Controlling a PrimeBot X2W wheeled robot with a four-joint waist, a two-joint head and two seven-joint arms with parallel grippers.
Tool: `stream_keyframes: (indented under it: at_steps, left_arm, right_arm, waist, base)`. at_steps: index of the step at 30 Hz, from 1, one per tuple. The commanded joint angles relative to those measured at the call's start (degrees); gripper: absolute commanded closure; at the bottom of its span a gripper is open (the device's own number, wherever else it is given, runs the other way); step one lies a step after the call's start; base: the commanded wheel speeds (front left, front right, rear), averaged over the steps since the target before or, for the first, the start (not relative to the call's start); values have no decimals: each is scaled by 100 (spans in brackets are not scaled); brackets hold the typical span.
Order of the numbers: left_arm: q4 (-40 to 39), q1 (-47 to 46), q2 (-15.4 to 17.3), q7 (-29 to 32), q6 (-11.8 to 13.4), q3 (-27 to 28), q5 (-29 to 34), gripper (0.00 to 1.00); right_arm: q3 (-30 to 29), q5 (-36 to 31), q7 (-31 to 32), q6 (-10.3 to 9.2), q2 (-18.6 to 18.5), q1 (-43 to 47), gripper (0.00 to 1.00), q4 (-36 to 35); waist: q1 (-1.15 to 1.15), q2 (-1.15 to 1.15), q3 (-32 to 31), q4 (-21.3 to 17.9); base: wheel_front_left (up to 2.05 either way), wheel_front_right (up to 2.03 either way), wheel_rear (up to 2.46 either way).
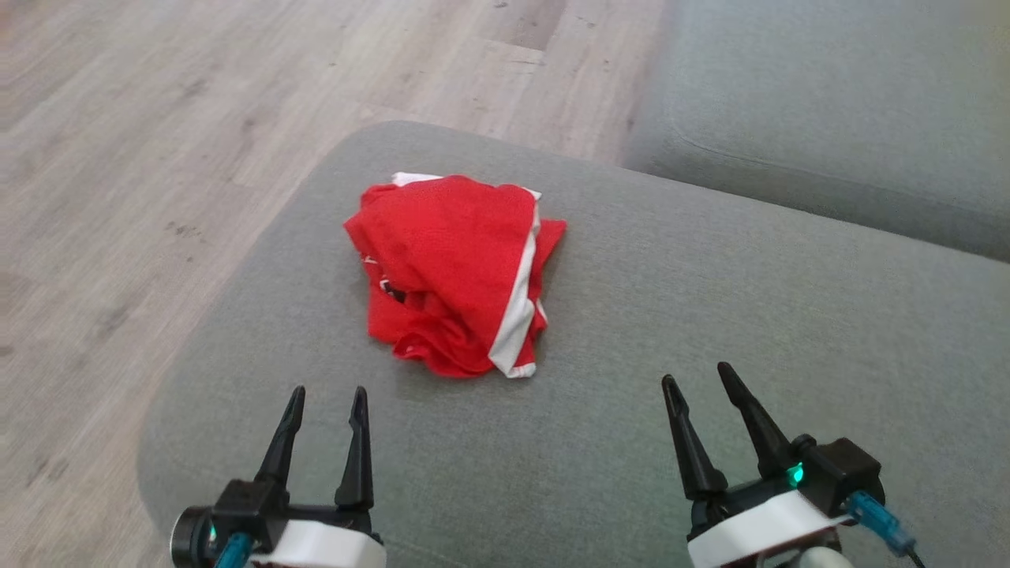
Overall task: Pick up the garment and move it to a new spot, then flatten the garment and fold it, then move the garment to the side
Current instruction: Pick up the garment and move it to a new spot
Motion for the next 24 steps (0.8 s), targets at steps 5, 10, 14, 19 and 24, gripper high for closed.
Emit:
stream_keyframes:
  at_steps: [5,10,14,19,24]
  left_arm:
    - [-160,-114,-14,-55,-54,279,86,0]
    - [-78,-259,69,-55,-186,285,185,0]
    - [96,-791,379,-31,-456,192,226,0]
    - [340,-1851,758,525,-648,-176,170,0]
    - [686,-3314,1297,1471,-687,-1008,-302,0]
  right_arm:
    - [185,48,-62,-4,-38,-122,0,-203]
    - [244,12,-62,-4,-38,-145,0,-193]
    - [234,-31,-62,-4,-38,-206,0,-207]
    - [196,-159,-62,-4,-38,-378,0,-247]
    - [154,-286,-62,-4,-38,-644,0,-261]
  waist:
    - [0,0,-21,168]
    - [0,0,54,32]
    - [0,0,218,-227]
    - [0,0,621,-548]
    - [0,0,1137,-990]
  base:
    - [0,0,0]
    - [0,0,0]
    - [0,0,0]
    - [0,0,0]
    - [0,0,0]
